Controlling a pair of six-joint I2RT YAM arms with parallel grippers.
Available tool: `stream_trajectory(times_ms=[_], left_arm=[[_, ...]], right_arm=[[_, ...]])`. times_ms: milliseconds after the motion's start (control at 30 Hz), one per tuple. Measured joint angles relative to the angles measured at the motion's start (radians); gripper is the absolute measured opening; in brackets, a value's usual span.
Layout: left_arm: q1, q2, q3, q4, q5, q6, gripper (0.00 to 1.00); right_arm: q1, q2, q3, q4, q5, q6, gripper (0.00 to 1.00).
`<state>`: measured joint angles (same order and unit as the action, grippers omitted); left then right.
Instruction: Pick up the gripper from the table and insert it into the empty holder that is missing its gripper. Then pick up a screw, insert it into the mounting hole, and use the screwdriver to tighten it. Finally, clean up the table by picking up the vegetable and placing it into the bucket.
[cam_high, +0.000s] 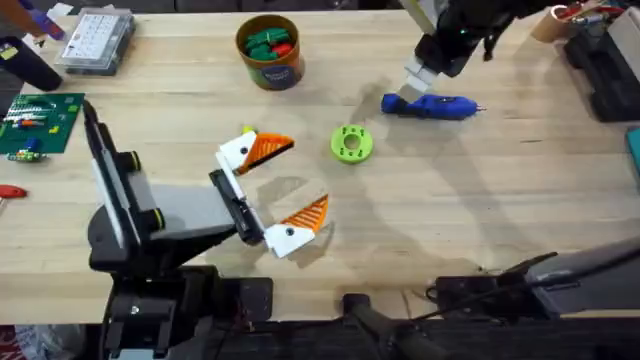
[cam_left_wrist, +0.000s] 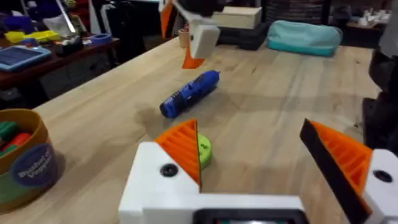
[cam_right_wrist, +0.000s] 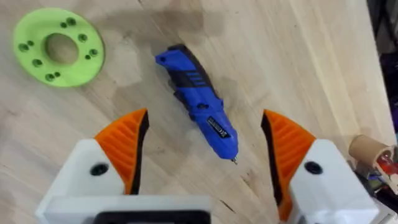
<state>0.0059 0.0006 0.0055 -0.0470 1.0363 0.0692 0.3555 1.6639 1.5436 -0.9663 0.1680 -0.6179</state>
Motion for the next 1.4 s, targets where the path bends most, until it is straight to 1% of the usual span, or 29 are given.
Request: stream_trajectory(times_ms=[33,100,200,1400], left_arm=[[0.000,0.000,0.000,0.044,-0.016,-0.039,0.986],[0.000,0.000,0.000,0.066,-0.021,-0.057,0.986],[0.000,0.000,0.000,0.066,-0.027,-0.074,0.986],[0.000,0.000,0.000,0.066,-0.027,-0.074,0.986]], right_arm=[[0.012,-0.032,0.000,-0.011,0.000,0.011,0.998],[0.017,-0.047,0.000,-0.018,0.000,0.014,0.997],[0.025,-0.065,0.000,-0.027,0.000,0.017,0.997],[0.025,-0.065,0.000,-0.027,0.000,0.017,0.997]])
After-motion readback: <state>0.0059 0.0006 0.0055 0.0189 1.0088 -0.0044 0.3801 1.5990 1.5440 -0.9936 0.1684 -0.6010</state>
